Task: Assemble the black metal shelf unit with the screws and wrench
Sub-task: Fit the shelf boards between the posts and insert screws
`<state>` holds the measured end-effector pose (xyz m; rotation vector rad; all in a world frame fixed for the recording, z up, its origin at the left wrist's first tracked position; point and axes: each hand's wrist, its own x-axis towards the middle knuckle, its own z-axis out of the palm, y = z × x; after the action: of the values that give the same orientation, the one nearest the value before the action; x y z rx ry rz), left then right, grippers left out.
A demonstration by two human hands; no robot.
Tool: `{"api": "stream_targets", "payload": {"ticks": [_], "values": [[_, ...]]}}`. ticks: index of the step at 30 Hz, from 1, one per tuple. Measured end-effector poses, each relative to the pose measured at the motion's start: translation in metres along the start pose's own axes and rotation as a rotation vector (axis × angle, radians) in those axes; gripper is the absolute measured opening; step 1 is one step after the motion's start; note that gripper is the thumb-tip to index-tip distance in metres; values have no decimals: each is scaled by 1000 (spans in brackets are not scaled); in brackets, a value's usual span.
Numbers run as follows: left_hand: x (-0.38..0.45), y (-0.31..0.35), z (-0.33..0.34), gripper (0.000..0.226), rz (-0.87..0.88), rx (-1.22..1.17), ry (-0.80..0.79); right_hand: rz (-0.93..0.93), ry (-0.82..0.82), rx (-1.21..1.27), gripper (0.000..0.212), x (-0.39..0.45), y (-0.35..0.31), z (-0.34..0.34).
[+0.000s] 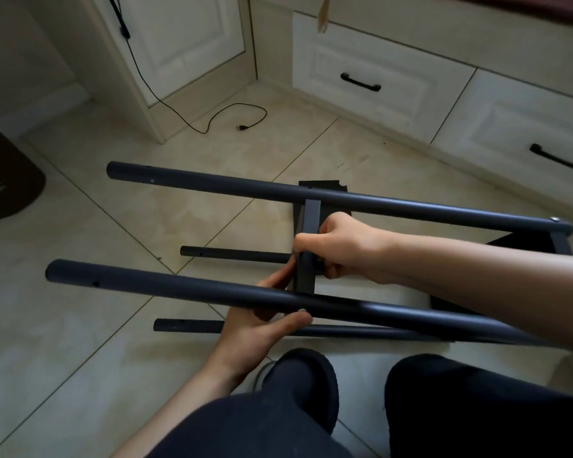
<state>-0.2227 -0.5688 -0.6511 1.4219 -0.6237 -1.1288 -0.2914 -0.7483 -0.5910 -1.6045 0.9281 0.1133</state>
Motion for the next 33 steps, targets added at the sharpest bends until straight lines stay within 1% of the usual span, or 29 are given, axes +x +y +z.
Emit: {"api": "stream_targets", "payload": {"ticks": [3, 7, 10, 12, 14, 17, 18, 19, 20, 22, 23, 24, 25, 26, 29, 30, 31, 33], "values": [[-4, -2, -3, 74, -6, -24, 17, 14, -24, -26, 23, 2, -2, 6], [-2, -4, -3, 63, -5, -49, 99, 24, 7, -77, 25, 9, -3, 10], [-6, -2, -3, 53, -71, 17, 183, 38, 11, -99, 27, 14, -3, 12], [-14, 3, -4, 45, -98, 209, 296, 53, 2, -100, 26, 17, -4, 13], [-21, 9, -5, 46, -83, 491, 396, 60, 5, -87, 25, 20, -4, 13], [-25, 22, -5, 71, -100, 1022, 479, 60, 17, -77, 25, 23, -3, 14], [-24, 26, -5, 76, -79, 1175, 501, 59, 20, -80, 25, 24, -3, 14], [-24, 30, -6, 75, -11, 1281, 524, 57, 21, -84, 26, 24, -3, 14], [-23, 33, -7, 69, 107, 1350, 533, 56, 22, -88, 26, 25, -3, 14], [-20, 39, -12, 54, 411, 1448, 518, 55, 16, -103, 26, 26, -3, 13], [-16, 40, -16, 51, 539, 1482, 486, 56, 9, -113, 26, 27, -4, 12], [-10, 42, -20, 50, 621, 1500, 428, 58, -1, -125, 27, 27, -5, 12], [-4, 46, -25, 52, 651, 1496, 359, 61, -9, -136, 27, 27, -5, 11], [2, 50, -29, 61, 630, 1468, 286, 64, -16, -146, 27, 27, -6, 10], [16, 60, -40, 102, 443, 1388, 75, 57, -41, -182, 27, 26, -9, 7], [21, 61, -43, 112, 397, 1383, 13, 47, -54, -192, 27, 26, -10, 7], [26, 62, -45, 118, 375, 1378, -43, 37, -67, -198, 26, 26, -11, 6], [34, 63, -47, 123, 376, 1366, -122, 17, -80, -207, 26, 25, -12, 5]]}}
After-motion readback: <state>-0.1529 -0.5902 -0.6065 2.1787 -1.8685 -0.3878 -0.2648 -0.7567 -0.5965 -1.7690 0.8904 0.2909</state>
